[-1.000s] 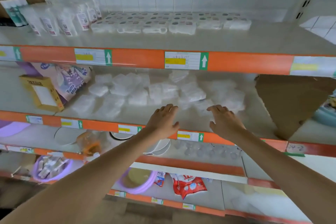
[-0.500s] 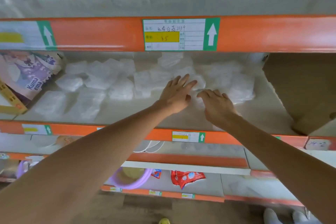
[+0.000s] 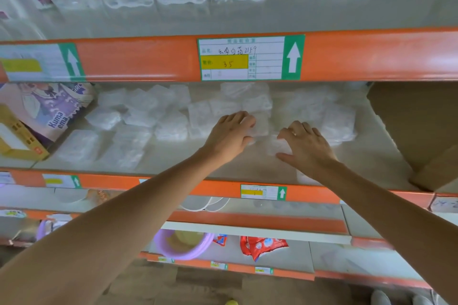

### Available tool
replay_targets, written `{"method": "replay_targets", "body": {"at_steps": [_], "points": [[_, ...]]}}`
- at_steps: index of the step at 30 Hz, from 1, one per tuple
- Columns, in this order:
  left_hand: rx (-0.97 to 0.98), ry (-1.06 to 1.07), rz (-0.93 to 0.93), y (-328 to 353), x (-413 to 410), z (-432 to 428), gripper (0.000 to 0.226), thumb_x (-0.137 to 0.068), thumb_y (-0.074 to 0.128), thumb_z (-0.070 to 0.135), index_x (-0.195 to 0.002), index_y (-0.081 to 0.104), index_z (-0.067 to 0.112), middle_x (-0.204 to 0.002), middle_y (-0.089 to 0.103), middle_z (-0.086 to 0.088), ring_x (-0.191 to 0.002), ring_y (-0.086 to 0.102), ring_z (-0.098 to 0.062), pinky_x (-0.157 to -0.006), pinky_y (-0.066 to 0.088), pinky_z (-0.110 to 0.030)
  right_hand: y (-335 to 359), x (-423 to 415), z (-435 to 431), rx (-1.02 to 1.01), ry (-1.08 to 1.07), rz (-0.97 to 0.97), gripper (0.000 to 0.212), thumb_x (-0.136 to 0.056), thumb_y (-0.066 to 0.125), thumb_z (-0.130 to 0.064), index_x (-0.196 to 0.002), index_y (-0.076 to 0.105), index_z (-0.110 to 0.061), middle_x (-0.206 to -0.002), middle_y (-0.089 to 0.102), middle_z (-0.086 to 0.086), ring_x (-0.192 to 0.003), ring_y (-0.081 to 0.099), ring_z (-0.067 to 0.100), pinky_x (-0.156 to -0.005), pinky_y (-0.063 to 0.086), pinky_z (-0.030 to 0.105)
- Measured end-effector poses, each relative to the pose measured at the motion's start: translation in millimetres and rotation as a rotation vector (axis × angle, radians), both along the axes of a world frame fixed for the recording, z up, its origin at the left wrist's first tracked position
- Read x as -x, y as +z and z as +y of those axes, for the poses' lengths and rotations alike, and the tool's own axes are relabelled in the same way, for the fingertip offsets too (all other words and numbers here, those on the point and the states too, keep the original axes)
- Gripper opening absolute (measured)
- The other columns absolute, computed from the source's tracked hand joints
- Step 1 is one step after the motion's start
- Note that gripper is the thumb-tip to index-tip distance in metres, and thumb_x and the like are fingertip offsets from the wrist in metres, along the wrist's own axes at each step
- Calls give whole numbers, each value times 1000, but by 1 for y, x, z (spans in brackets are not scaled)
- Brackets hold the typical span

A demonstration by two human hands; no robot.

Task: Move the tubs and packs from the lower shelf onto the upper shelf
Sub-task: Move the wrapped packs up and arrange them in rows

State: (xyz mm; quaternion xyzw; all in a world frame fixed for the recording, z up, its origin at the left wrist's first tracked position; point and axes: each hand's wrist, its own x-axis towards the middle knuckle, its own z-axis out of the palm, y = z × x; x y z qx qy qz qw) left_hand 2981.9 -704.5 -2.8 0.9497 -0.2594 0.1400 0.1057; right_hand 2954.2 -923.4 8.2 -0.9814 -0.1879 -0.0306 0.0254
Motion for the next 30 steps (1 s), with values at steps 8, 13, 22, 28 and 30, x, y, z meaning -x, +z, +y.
{"method": "replay_targets", "body": {"at_steps": [8,13,22,28,30], "points": [[-65,118,174,20,-4,-8,24,-94,61,33,-105,50,13,-118,54,-5,-114,45,-27,-91,34,-33,9,-7,3,11,-20,124,51,-89,66,-42,-130,45,-20,-128,53,5,-121,46,26,-99,34,36],[-98,148,122,17,0,-11,37,-92,63,37,-112,54,8,-118,56,-9,-109,51,-30,-91,34,-34,14,-13,-1,32,1,179,53,-86,70,-41,-129,45,-23,-124,57,2,-120,44,24,-99,33,35],[-9,161,144,25,29,11,71,-77,75,30,-138,45,9,-127,54,-11,-117,50,-30,-99,34,-35,35,7,-5,-67,61,63,51,-84,71,-43,-128,51,-27,-127,58,-2,-119,50,21,-102,30,31],[-39,202,241,45,57,23,63,-80,74,31,-136,51,15,-130,48,-7,-120,47,-24,-101,31,-29,62,30,-6,-113,79,34,53,-86,70,-43,-131,51,-25,-133,55,-1,-112,56,23,-101,33,31],[-20,214,266,53,70,25,63,-79,74,29,-136,50,15,-131,50,-5,-120,48,-24,-100,32,-29,68,40,-7,-118,79,25,53,-86,69,-47,-131,51,-25,-133,56,-2,-111,57,22,-101,33,32]]}}
